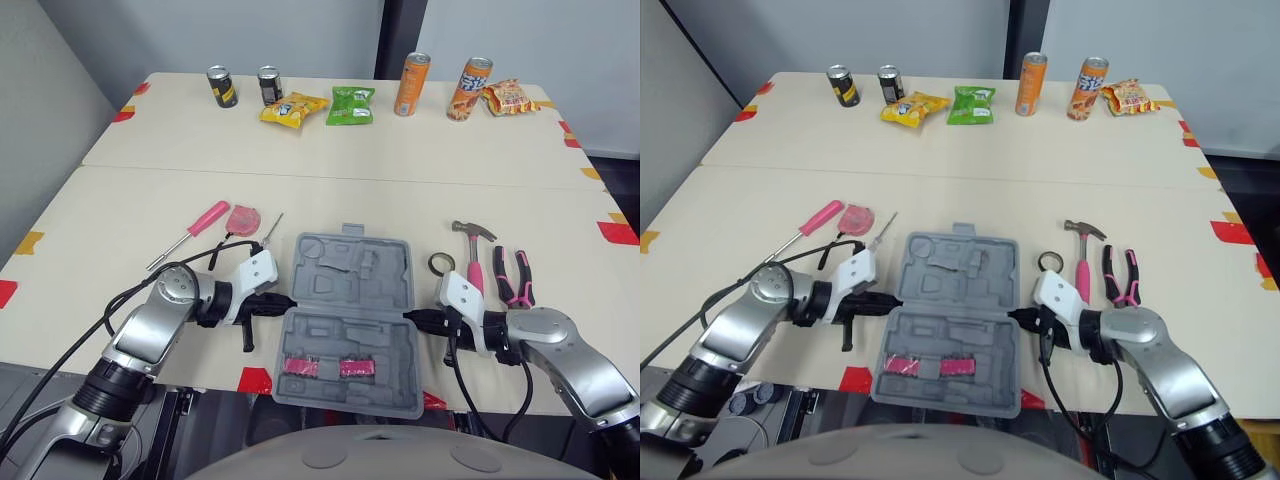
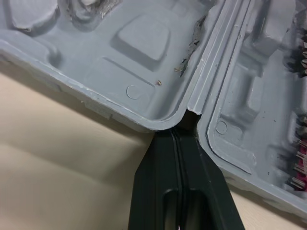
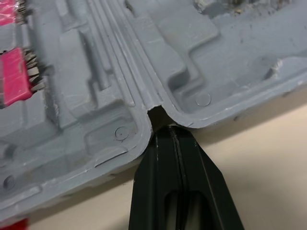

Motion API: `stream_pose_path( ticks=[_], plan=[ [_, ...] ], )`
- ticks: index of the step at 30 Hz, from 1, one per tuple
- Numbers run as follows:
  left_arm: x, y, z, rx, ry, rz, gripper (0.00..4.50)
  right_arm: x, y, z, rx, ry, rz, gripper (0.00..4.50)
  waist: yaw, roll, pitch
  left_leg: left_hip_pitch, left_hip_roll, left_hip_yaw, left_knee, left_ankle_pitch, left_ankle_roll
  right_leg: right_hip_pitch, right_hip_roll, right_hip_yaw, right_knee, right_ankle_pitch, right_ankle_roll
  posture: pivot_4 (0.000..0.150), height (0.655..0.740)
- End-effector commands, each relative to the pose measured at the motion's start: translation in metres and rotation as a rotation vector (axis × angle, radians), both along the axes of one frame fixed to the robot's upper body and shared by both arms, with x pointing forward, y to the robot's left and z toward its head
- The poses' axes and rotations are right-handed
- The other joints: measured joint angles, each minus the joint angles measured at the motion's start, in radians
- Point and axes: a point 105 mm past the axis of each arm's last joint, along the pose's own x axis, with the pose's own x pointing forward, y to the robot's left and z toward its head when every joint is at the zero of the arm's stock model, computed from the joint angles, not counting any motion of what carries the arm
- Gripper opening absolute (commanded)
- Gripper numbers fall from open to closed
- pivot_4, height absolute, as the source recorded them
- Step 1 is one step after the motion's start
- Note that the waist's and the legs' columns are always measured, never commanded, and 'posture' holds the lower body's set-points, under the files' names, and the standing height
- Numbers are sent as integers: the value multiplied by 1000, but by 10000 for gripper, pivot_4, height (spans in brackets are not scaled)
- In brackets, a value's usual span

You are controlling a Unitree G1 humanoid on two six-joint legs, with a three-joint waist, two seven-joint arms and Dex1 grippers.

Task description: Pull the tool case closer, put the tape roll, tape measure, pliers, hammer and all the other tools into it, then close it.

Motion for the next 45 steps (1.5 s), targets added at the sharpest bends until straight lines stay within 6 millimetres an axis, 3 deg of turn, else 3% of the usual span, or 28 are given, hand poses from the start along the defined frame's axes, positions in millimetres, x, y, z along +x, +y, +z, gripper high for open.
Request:
stream_pose_path(
  ticks=[1,17,28,31,45],
  plan=[
    [-20,-4,-13,13,64,-56,147,-8,8,9,28,-10,47,310,0,0,0,0,0,0,0,0,0,0,0,0,0,0,0,1500,7400],
    [-36,-7,-18,6,103,-86,147,-29,7,8,34,80,85,310,-1,3,-9,0,0,0,-2,0,0,0,0,0,-5,0,0,1500,7400],
    [-47,-4,-19,16,130,-103,147,-32,9,7,33,87,88,310,-3,2,-10,1,1,0,-2,0,-1,0,0,0,-6,0,0,1500,7400],
    [-47,-2,-21,23,132,-101,147,-39,11,8,47,123,113,310,-4,2,-11,1,1,0,-2,0,-1,0,0,0,-6,0,0,1500,7400],
    [-35,2,-22,34,84,-54,147,-29,9,7,29,72,81,310,-9,3,-12,1,1,0,-2,0,-1,0,0,0,-6,0,0,1500,7400]
  ],
)
